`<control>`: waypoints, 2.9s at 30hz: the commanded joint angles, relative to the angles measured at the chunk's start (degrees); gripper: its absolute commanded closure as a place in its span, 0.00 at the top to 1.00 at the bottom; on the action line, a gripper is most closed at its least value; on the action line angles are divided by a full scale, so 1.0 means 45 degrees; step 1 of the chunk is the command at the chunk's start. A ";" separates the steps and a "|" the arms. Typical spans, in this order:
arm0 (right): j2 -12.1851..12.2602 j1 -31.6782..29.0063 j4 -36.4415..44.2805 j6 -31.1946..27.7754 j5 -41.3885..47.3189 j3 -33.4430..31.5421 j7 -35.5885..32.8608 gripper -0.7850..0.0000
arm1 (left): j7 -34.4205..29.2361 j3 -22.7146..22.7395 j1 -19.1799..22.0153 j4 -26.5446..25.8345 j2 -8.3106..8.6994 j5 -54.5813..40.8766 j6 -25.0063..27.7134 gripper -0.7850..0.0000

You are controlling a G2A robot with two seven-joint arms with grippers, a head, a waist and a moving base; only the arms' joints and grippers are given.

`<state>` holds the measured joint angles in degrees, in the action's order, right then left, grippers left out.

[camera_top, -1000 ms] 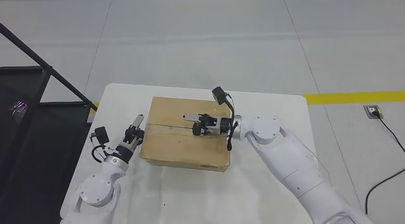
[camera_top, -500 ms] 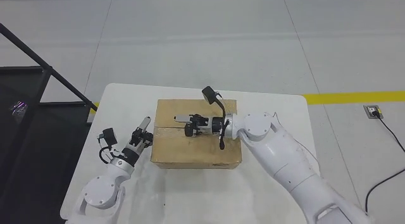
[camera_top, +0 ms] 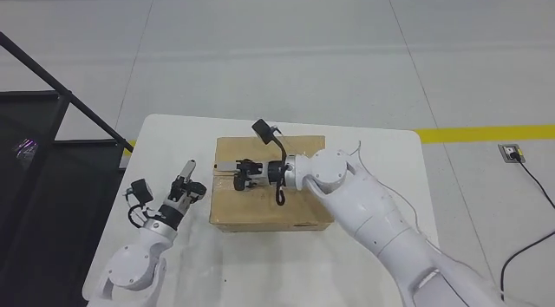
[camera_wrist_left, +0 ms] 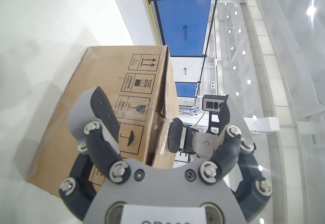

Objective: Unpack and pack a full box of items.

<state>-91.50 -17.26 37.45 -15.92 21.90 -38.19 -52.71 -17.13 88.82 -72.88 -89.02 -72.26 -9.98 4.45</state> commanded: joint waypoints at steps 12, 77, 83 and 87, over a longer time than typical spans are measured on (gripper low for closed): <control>-0.1291 0.0620 -0.1922 -0.0628 0.0370 0.0630 0.0256 1.00 | -0.0046 0.0408 -0.0158 0.0151 0.0068 -0.0279 0.0037 1.00; 0.2298 -0.3501 0.5549 0.3535 -0.4361 -0.4869 -0.1027 1.00 | -0.0395 0.0008 0.0568 0.0765 0.0185 -0.0304 -0.0096 1.00; 0.2719 -0.4702 0.6852 0.3785 -0.4323 -0.5989 -0.1101 1.00 | -0.0375 0.0010 0.0490 0.0691 0.0198 -0.0277 -0.0044 1.00; 0.2910 -0.5296 0.7119 0.3653 -0.4160 -0.6615 -0.0846 1.00 | -0.0408 0.0019 0.0402 0.0617 0.0208 -0.0290 -0.0028 1.00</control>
<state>-78.55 -40.59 69.37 0.61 2.93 -67.36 -56.88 -18.95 88.88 -70.96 -86.17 -71.33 -11.24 4.31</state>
